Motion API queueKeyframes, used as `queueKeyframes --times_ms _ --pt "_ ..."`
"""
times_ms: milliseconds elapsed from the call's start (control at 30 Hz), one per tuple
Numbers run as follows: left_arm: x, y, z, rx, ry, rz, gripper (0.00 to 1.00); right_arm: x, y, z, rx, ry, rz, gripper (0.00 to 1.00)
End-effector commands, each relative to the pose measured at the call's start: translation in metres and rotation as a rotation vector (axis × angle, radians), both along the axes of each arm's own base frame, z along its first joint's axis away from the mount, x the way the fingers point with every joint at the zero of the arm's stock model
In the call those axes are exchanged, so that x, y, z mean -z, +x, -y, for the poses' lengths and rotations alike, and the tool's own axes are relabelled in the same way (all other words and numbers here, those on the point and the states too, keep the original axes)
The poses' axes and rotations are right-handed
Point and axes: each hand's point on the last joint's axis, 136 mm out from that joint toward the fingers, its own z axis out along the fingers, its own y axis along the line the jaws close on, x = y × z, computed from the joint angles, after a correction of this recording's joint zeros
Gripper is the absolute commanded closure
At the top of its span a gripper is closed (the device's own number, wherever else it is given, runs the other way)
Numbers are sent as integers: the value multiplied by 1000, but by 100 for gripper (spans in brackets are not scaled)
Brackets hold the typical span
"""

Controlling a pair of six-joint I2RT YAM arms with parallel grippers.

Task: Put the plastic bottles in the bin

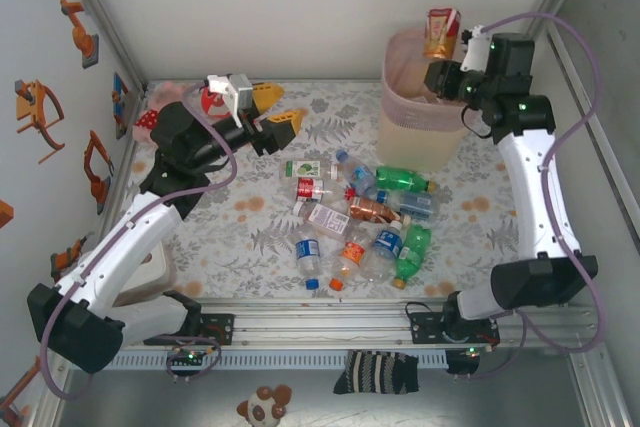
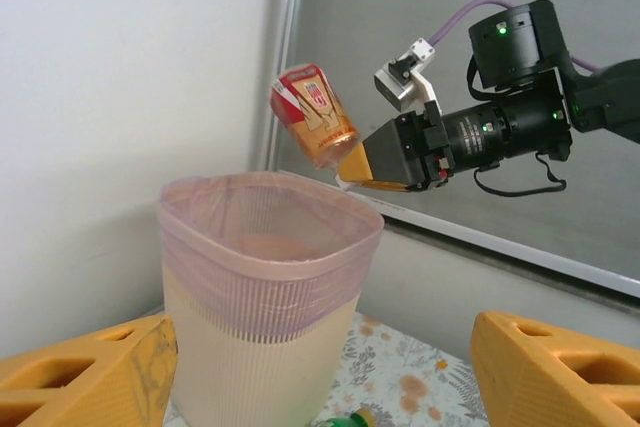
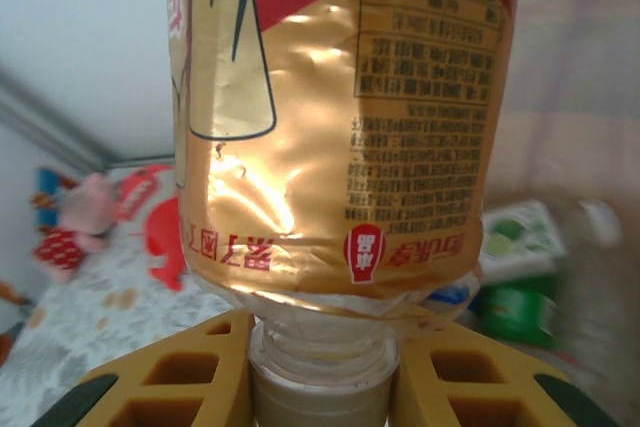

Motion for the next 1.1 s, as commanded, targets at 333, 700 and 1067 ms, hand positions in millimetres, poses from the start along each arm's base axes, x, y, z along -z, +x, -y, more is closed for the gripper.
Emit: queueKeyframes --times_ms 333,700,1067 --pt "10 6 -10 -63 20 -43 25 77 32 78 240 -381 -398 84" --pt "32 21 -4 -63 65 -181 26 124 56 92 261 -477 -507 74" --pt "59 35 -9 -134 120 -282 27 125 58 93 265 -481 -505 50"
